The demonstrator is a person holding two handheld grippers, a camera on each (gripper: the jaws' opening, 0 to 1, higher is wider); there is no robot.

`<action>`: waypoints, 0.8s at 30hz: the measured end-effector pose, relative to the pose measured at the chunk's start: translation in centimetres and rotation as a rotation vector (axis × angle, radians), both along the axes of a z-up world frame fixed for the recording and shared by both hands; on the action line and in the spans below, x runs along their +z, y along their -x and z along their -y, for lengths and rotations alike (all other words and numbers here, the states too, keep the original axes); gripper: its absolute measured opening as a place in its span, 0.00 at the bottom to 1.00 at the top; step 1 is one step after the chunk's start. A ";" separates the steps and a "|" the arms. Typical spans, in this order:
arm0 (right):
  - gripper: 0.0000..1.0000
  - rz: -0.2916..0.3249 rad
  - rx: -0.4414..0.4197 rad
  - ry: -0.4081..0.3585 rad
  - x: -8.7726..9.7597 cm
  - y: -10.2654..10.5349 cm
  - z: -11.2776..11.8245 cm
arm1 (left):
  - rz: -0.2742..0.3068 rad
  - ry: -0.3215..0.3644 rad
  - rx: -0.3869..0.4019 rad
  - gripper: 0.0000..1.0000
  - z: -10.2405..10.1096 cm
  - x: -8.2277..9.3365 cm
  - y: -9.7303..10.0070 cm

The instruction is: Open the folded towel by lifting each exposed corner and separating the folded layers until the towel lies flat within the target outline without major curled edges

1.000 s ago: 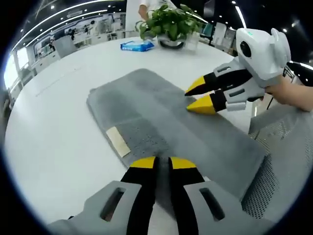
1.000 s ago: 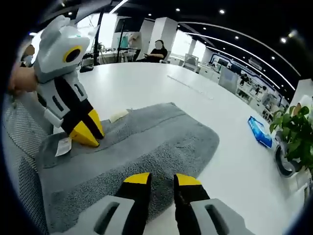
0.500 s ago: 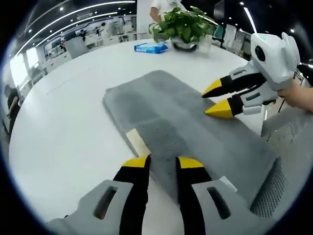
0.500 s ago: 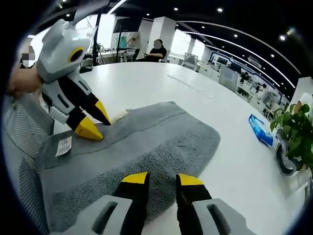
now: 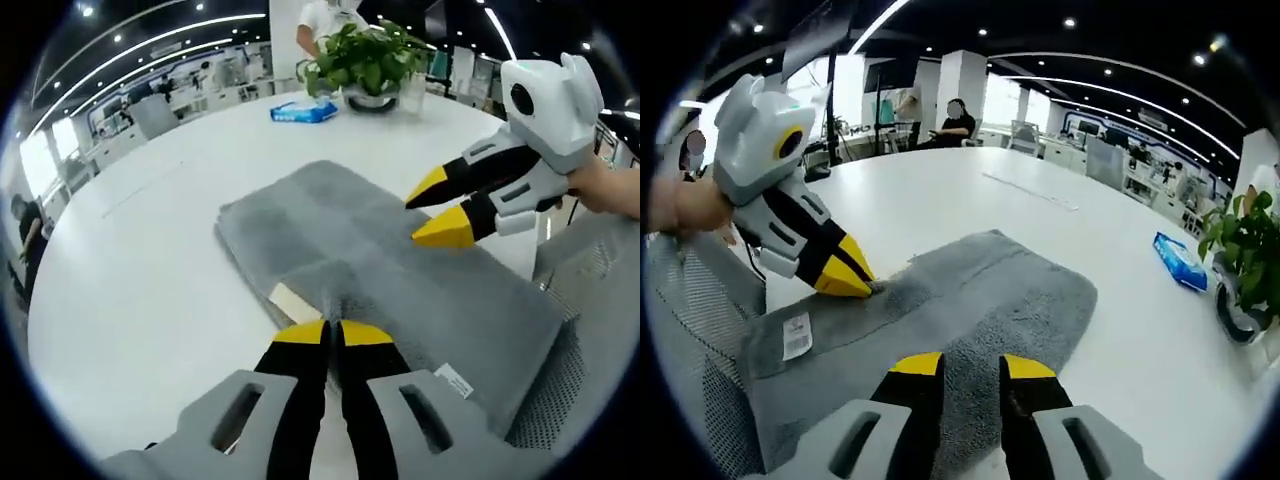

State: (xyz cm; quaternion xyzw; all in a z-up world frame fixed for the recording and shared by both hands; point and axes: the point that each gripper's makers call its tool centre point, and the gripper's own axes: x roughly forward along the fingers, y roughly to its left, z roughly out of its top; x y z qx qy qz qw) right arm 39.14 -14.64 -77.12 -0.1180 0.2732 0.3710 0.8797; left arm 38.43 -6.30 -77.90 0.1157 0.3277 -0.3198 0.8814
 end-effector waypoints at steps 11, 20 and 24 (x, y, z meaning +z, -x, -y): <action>0.15 -0.131 -0.065 -0.264 2.0 0.4 -1.7 | 0.101 -0.027 -0.129 0.02 3.0 0.9 0.6; 0.22 -0.265 -0.091 -0.416 1.7 1.2 -4.1 | 0.137 -0.146 -0.257 0.02 4.5 0.2 2.2; 0.19 -0.322 -0.124 -0.415 0.9 1.2 -3.5 | 0.183 -0.133 -0.292 0.02 5.3 0.5 2.0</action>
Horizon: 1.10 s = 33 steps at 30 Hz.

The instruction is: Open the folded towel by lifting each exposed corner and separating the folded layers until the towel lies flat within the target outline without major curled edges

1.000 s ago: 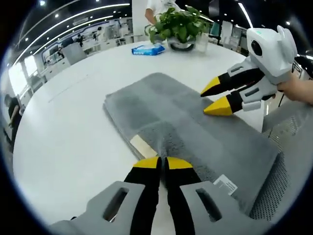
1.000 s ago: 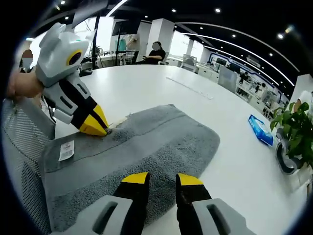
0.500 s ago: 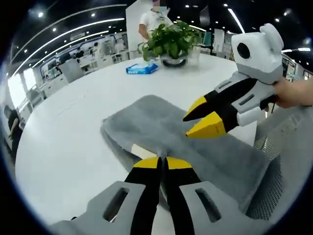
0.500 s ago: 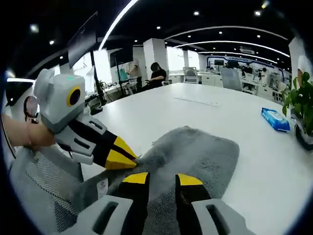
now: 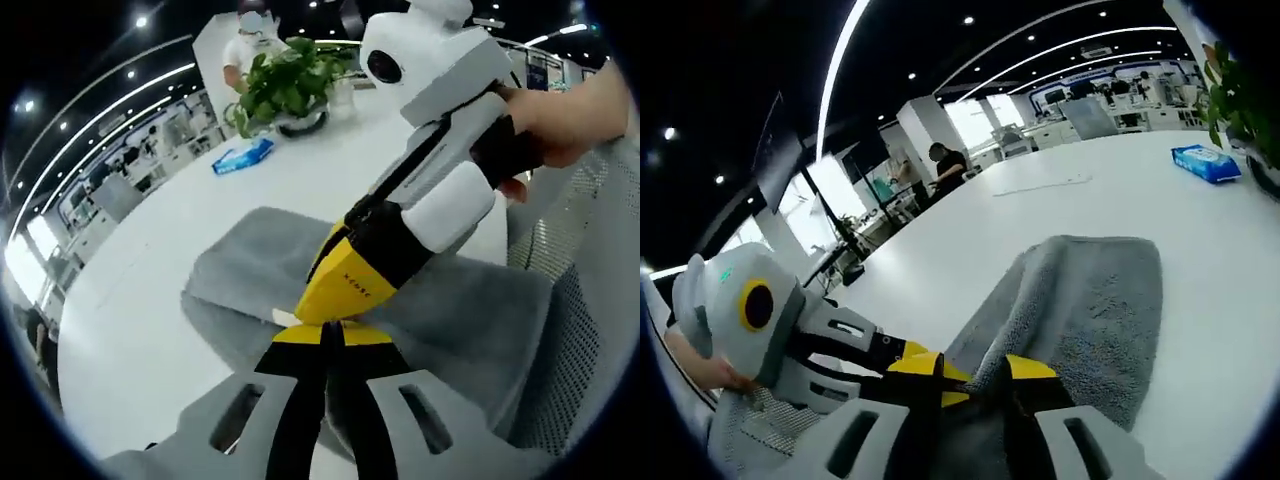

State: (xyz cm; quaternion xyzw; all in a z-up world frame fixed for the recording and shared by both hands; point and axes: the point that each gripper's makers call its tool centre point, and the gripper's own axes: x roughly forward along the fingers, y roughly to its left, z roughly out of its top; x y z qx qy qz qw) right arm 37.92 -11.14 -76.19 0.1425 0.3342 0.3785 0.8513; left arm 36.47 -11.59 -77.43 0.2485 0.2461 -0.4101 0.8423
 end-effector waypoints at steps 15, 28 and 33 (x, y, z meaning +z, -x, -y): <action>0.08 -0.150 -0.105 -0.070 -1.2 -0.5 1.1 | 0.086 0.000 -0.126 0.02 1.8 1.2 1.0; 0.00 -0.184 -0.109 -0.090 -0.9 -0.3 1.2 | 0.130 -0.010 -0.180 0.02 2.4 1.6 1.3; 0.00 -0.168 -0.113 -0.082 -0.7 -0.5 1.5 | 0.155 -0.002 -0.197 0.04 2.3 2.0 1.1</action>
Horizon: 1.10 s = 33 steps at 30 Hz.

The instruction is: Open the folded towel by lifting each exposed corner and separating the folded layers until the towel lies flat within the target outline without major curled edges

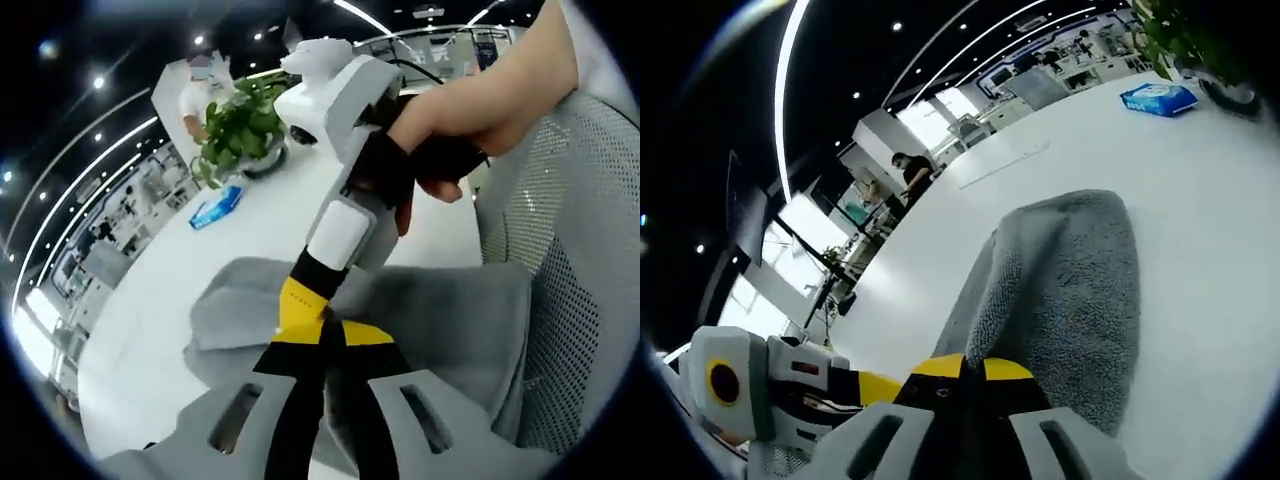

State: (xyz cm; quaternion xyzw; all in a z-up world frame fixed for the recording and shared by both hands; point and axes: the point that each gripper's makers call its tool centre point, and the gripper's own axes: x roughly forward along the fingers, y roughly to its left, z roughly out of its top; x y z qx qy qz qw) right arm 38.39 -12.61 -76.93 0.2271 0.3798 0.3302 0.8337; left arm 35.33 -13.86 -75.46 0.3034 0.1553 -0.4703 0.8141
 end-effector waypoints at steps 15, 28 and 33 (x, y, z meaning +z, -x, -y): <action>0.00 0.016 -0.045 -0.007 0.5 -0.7 1.2 | -0.198 0.167 0.409 0.03 -6.2 -0.1 -4.3; 0.00 0.033 -0.046 0.055 0.2 -0.8 2.1 | -0.276 -0.059 0.315 0.00 -5.7 -5.2 -2.0; 0.00 0.044 -0.050 0.099 0.0 -0.9 2.8 | -0.340 -0.007 0.366 0.00 -6.1 -5.4 -2.1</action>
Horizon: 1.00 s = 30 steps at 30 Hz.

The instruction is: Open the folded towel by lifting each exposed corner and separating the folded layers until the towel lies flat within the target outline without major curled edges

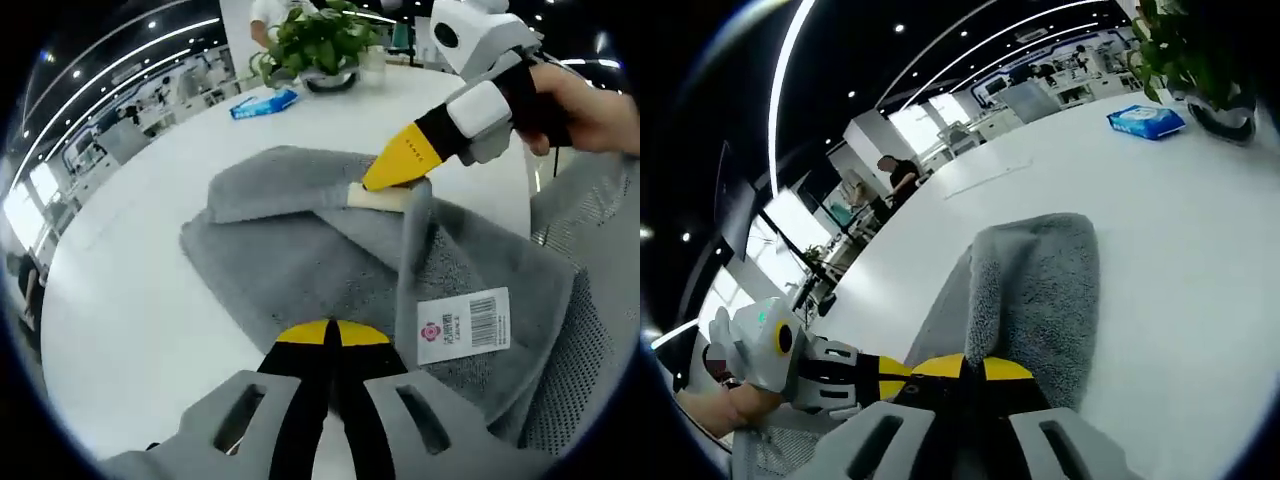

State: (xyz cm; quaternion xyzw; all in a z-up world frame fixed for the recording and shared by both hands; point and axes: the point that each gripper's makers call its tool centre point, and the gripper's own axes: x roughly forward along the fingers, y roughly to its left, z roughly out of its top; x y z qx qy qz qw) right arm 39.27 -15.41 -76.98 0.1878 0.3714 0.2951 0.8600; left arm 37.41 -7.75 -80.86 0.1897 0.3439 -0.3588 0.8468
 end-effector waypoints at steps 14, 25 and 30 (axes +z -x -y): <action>0.00 0.016 -0.018 0.064 -0.4 -0.4 1.5 | 0.002 -0.027 0.059 0.00 -1.0 -0.1 -0.5; 0.00 0.022 -0.027 0.126 -0.9 -0.5 2.7 | -0.013 -0.021 0.136 0.00 -2.5 -0.1 -1.2; 0.00 0.018 -0.040 0.141 -1.1 -0.7 3.4 | -0.012 -0.027 0.156 0.00 -3.0 -0.1 -1.3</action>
